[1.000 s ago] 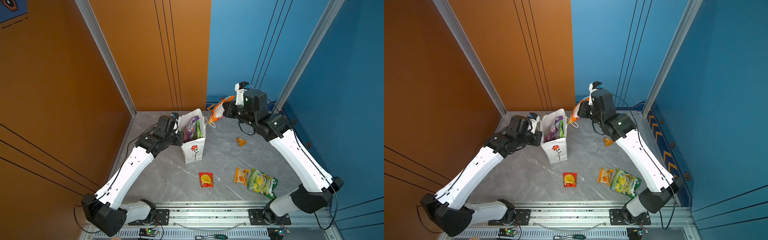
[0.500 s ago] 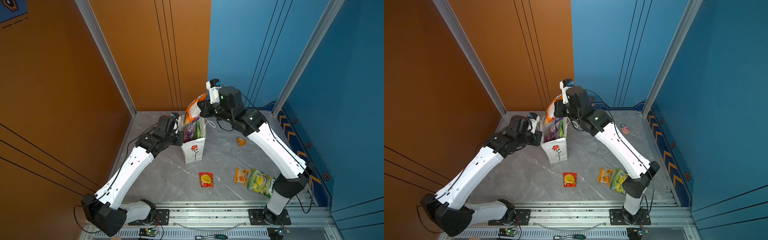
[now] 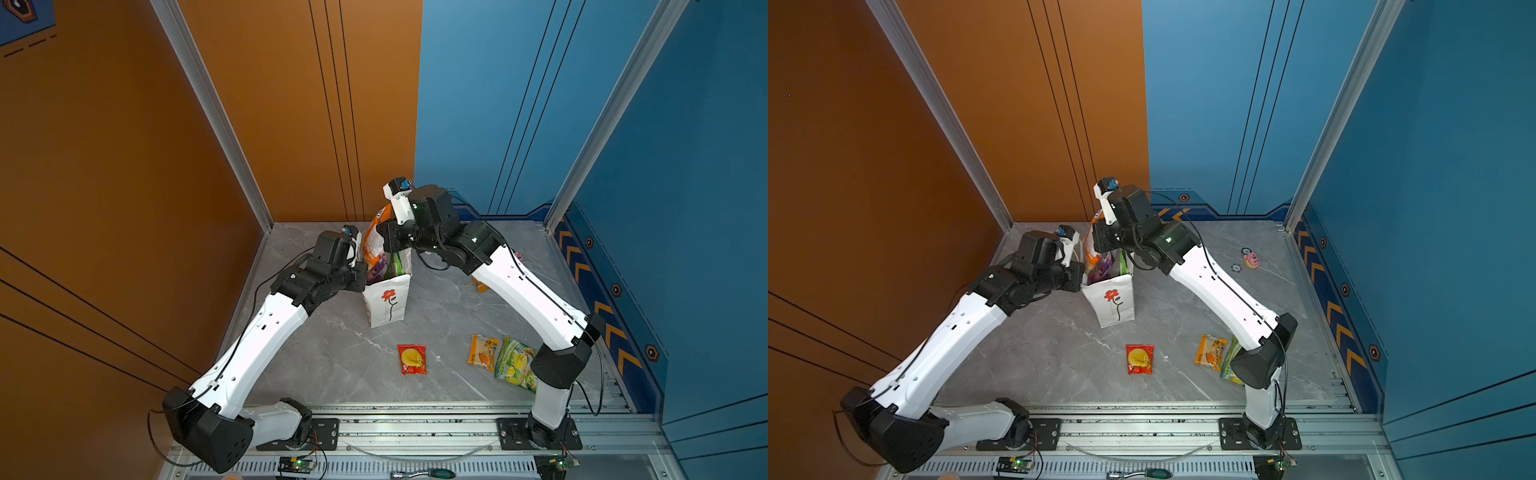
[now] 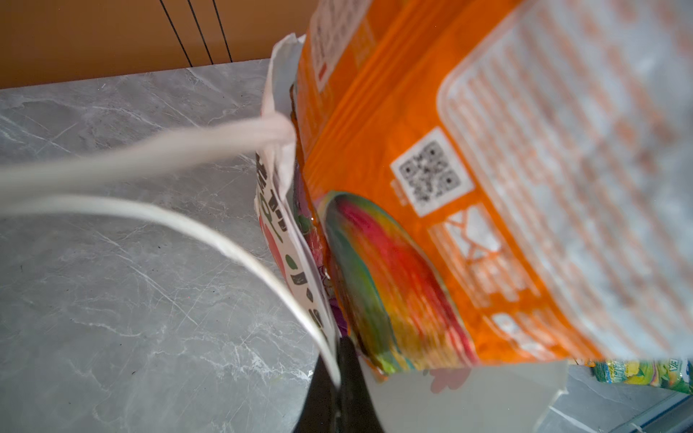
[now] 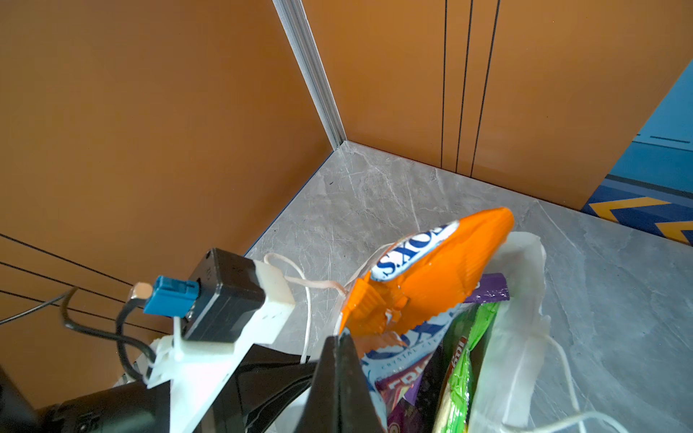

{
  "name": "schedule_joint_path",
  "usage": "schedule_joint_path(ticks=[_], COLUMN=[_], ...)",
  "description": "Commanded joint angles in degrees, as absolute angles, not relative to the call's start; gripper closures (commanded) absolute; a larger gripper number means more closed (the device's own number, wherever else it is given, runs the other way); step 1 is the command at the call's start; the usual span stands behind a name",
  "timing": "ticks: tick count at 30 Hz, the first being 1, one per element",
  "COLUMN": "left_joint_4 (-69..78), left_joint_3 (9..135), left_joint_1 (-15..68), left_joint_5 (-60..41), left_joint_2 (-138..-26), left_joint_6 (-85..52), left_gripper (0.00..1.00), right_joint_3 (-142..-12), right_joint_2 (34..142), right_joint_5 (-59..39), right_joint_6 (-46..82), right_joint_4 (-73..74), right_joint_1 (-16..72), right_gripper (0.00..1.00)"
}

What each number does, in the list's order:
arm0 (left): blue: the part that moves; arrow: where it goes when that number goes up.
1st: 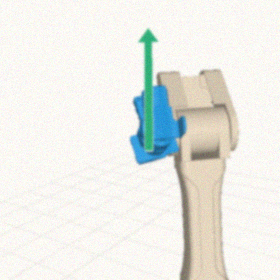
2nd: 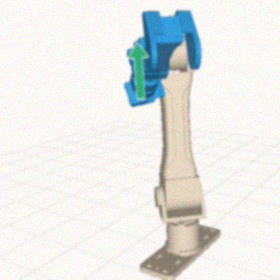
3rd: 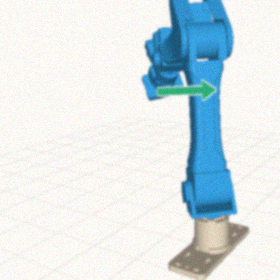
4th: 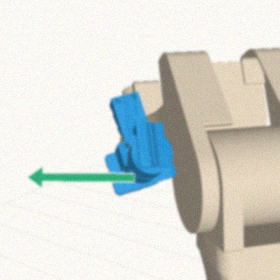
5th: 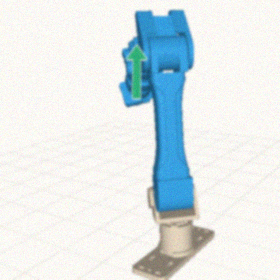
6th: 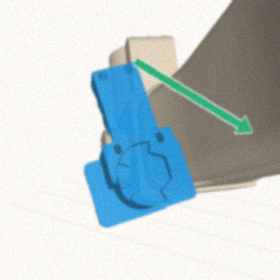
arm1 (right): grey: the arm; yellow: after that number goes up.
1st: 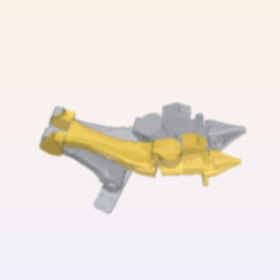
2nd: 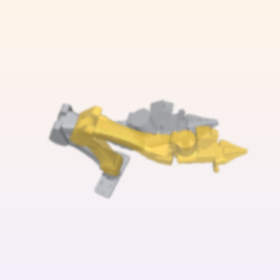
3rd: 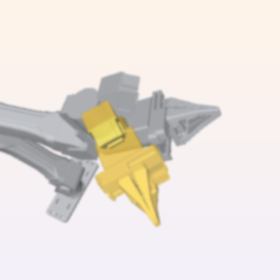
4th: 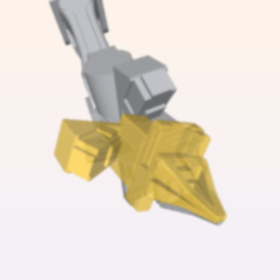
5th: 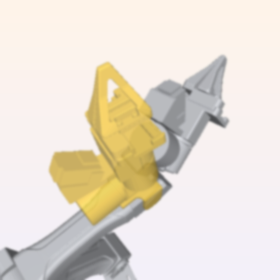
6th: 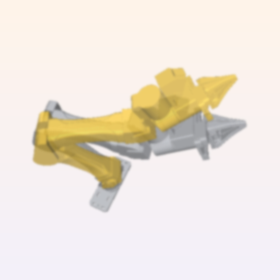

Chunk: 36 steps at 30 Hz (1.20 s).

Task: Place the snacks into the paper bag
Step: 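Lower the orange Fruits pack into the paper bag beside the Berries pack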

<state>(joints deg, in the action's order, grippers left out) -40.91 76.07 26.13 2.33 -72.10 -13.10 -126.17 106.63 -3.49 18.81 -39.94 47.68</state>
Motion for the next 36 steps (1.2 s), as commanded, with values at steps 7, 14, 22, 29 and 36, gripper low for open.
schedule_joint_path(ticks=[7, 14, 22, 29, 36], left_joint_4=[-37.5, -37.5, -37.3, -36.9, -36.9], left_joint_3=[76.3, 76.2, 76.0, 75.8, 75.8], left_joint_1=[25.4, 25.5, 25.5, 25.5, 25.4], left_joint_5=[2.3, 2.4, 2.4, 2.6, 2.7], left_joint_2=[-70.0, -70.0, -70.0, -69.5, -69.4], left_joint_6=[-13.2, -13.2, -13.2, -13.3, -13.3], left_gripper=[1.0, 1.0, 1.0, 1.0, 1.0], right_joint_3=[-125.7, -123.1, -123.1, -123.4, -123.5], right_joint_2=[107.8, 108.1, 109.9, 112.2, 114.1], right_joint_5=[-3.4, -0.6, 3.2, 1.9, 0.3], right_joint_6=[16.1, 15.7, 15.7, 16.6, 18.3], right_joint_4=[-41.1, -42.3, -44.9, -45.1, -45.3], right_joint_1=[48.4, 48.4, 48.5, 49.0, 48.9], right_gripper=[1.0, 1.0, 1.0, 1.0, 1.0])
